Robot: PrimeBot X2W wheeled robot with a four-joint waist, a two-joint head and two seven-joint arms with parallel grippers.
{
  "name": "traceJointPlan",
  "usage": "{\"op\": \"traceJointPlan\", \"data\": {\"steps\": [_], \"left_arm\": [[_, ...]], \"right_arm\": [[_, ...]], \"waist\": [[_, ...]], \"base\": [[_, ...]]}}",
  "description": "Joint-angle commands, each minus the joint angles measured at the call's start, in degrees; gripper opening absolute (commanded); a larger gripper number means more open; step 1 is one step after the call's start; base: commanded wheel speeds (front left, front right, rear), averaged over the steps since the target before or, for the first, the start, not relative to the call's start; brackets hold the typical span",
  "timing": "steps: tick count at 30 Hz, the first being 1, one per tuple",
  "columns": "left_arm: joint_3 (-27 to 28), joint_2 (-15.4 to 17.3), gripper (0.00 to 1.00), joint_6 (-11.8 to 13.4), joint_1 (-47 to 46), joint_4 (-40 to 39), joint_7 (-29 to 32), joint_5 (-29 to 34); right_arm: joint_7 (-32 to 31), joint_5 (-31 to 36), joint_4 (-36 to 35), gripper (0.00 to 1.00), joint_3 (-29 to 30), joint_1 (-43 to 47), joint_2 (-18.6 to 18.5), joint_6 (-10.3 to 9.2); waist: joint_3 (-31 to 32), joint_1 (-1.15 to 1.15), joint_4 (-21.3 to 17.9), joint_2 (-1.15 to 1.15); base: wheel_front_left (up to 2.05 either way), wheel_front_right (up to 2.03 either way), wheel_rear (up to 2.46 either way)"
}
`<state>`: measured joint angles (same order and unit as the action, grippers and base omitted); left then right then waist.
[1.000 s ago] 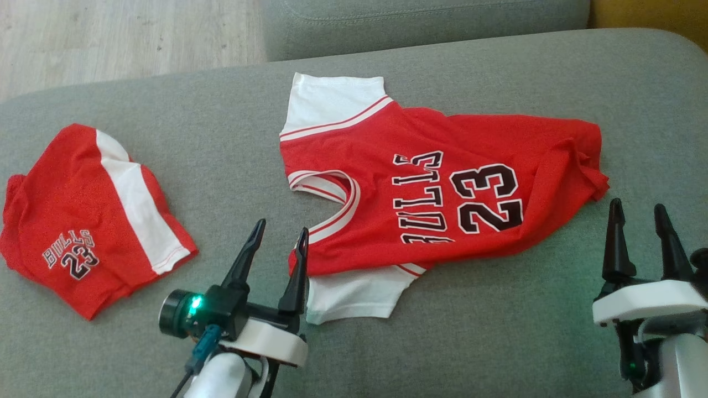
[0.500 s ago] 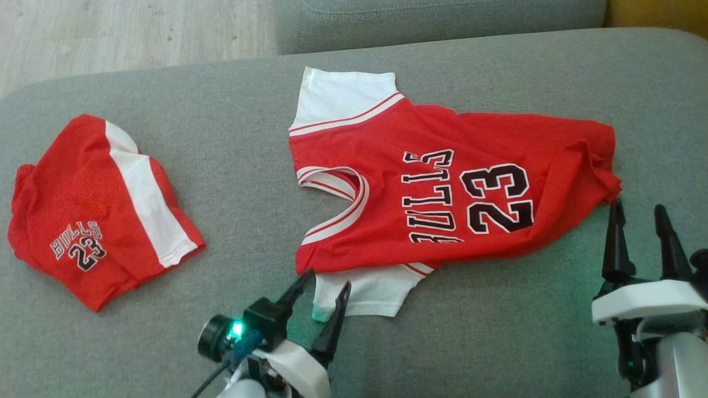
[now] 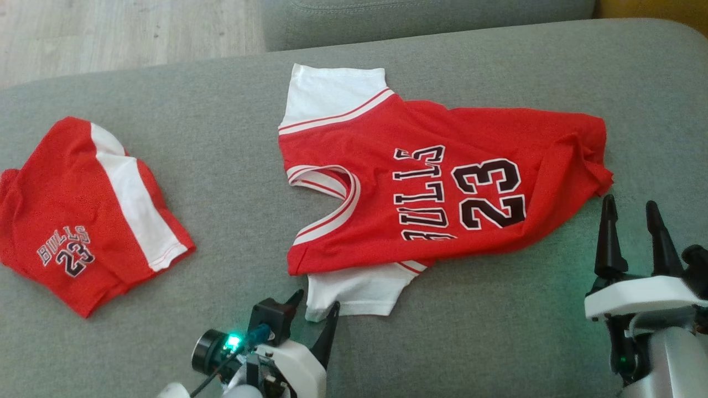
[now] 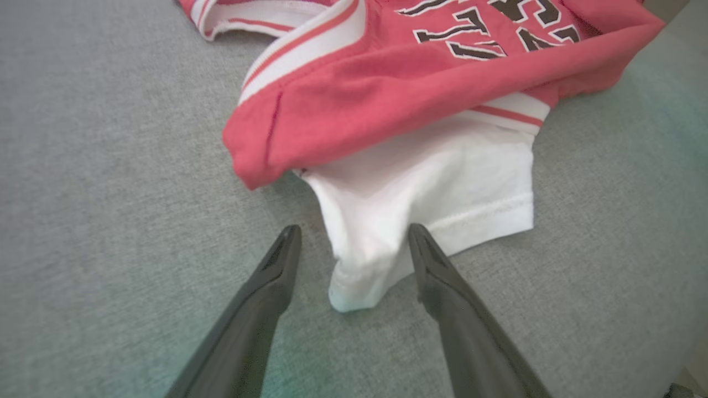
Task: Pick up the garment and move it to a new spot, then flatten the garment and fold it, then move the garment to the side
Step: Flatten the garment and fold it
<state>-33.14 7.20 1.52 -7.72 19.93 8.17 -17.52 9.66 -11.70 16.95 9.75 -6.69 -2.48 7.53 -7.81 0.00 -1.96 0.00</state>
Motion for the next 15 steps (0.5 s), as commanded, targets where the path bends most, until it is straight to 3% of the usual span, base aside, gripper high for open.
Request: {"op": "traceJointPlan", "data": {"steps": [1,2,3,4,8,15], "left_arm": [[1.85,0.54,1.00,-0.03,-0.61,-1.88,0.14,-0.59],[1.80,0.50,1.00,-0.19,-0.57,-1.77,0.58,-0.92],[1.73,0.49,0.44,-0.34,-0.58,-1.73,0.90,-1.17],[1.72,0.50,0.00,-0.40,-0.61,-1.76,1.03,-1.32],[2.25,0.49,0.00,-0.25,-1.08,-2.51,-0.42,-1.72],[6.04,0.26,0.00,1.56,-2.58,-5.18,-9.47,-2.41]], "right_arm": [[0.94,-0.41,-1.41,1.00,-1.47,-2.16,-0.40,-0.04],[1.00,-0.41,-1.29,1.00,-1.54,-2.25,-0.40,-0.04],[1.04,-0.40,-1.18,1.00,-1.59,-2.34,-0.40,-0.04],[1.08,-0.39,-1.10,1.00,-1.63,-2.43,-0.40,-0.04],[0.78,0.28,-0.73,1.00,-1.28,-2.69,-0.40,-0.04],[-1.22,3.42,-0.20,1.00,0.12,-3.04,-0.40,-0.04]], "waist": [[-0.10,0.00,-0.12,0.00],[-0.17,0.00,-0.21,0.00],[-0.24,0.00,-0.29,0.00],[-0.30,0.00,-0.35,0.00],[-0.50,0.00,-0.19,0.00],[-0.35,0.00,1.31,0.00]], "base": [[0.00,0.00,0.00],[0.00,0.00,0.00],[0.00,0.00,0.00],[0.00,0.00,0.00],[0.00,0.00,0.00],[0.00,0.00,0.00]]}}
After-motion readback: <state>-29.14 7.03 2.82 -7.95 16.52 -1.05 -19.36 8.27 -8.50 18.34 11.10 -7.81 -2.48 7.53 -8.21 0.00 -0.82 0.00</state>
